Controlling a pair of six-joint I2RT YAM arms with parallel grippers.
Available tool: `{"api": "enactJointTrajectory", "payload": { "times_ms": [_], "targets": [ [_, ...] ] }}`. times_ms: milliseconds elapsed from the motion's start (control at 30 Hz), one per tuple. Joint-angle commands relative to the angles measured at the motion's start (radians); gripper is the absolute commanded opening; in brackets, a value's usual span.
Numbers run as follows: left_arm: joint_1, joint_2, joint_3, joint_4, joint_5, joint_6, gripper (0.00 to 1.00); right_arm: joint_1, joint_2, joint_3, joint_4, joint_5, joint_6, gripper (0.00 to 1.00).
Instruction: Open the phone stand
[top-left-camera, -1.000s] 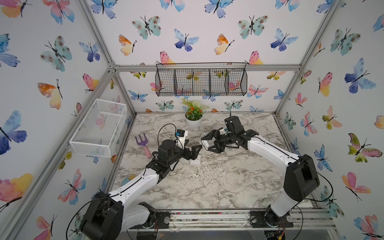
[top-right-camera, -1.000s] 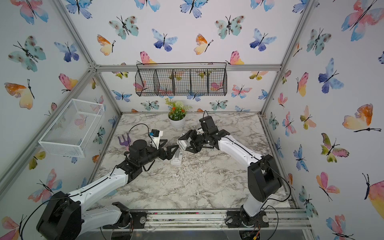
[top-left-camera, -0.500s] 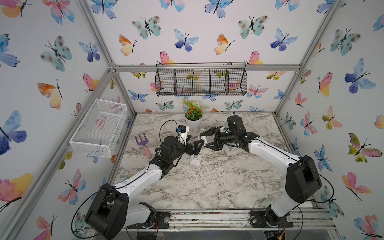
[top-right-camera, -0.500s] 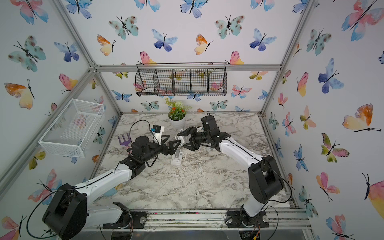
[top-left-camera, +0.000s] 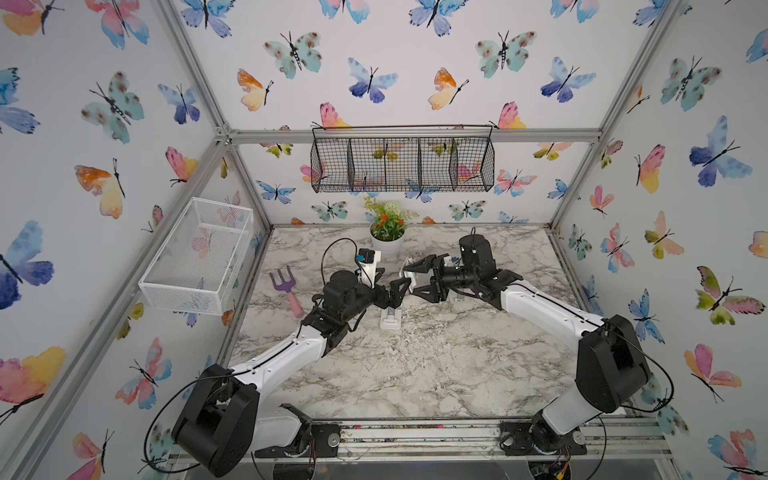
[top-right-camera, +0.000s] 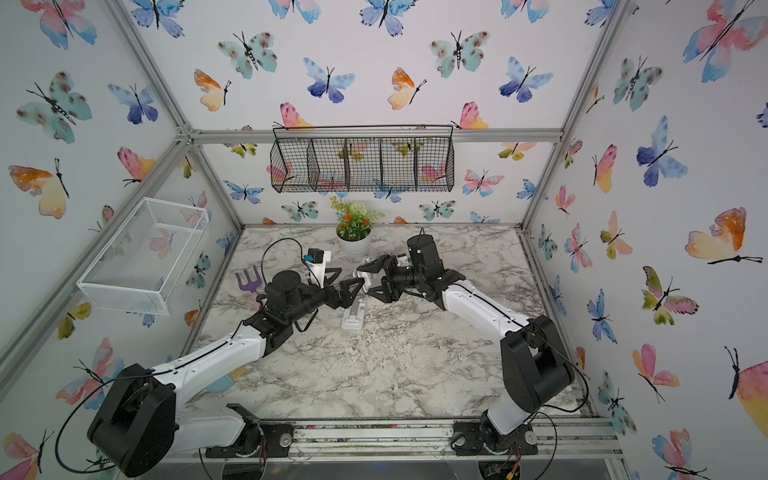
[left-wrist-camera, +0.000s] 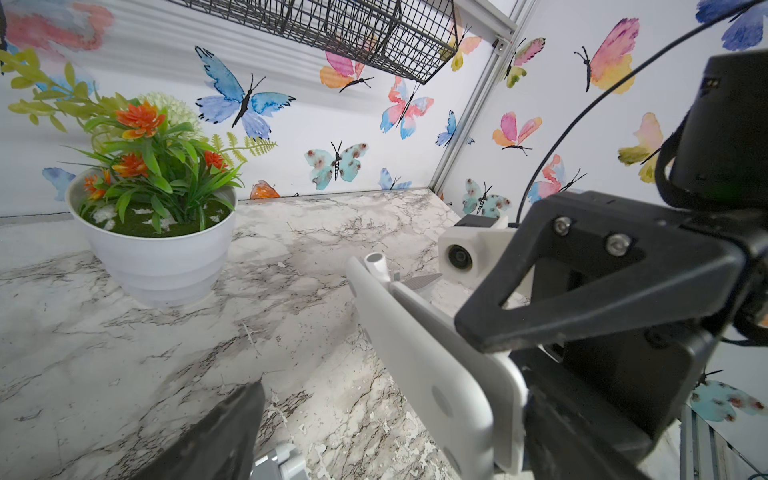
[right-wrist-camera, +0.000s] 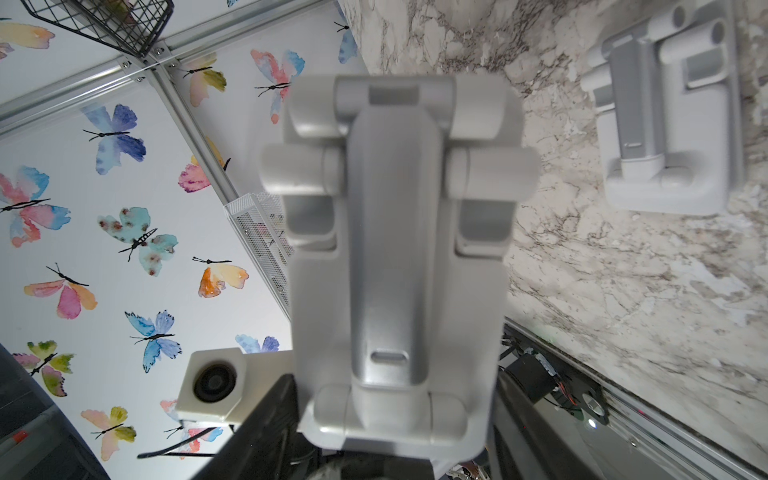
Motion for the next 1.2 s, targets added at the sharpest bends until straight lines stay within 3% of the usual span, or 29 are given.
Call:
{"api": "enactJointTrajectory", "payload": {
  "times_ms": [0, 667, 867, 1067, 1133, 1167],
  "targets": [
    [-0.002, -0.023, -0.014, 0.007, -0.025, 0.010, 0.99, -0.014, -0.045, -0.010, 0.072, -0.014, 0.011, 0.31],
    [-0.001, 0.044, 0.021, 0.005, 0.002, 0.030, 0.99, -0.017, -0.010, 0.012, 0.138, -0.073, 0.029, 0.30],
    [0.000, 0.085, 0.053, 0.012, 0.003, 0.035, 0.98, -0.007, 0.036, 0.153, -0.039, -0.087, -0.106, 0.31],
    [-0.006, 0.110, 0.094, 0.037, -0.031, 0.030, 1.00, 0.016, 0.046, 0.154, -0.037, -0.070, -0.101, 0.31],
    [-0.007, 0.115, 0.112, 0.045, -0.032, 0.030, 0.95, 0.022, 0.047, 0.140, -0.021, -0.070, -0.093, 0.30],
    [-0.007, 0.118, 0.124, 0.047, -0.029, 0.030, 0.88, 0.024, 0.047, 0.135, -0.018, -0.069, -0.091, 0.30]
  ]
}}
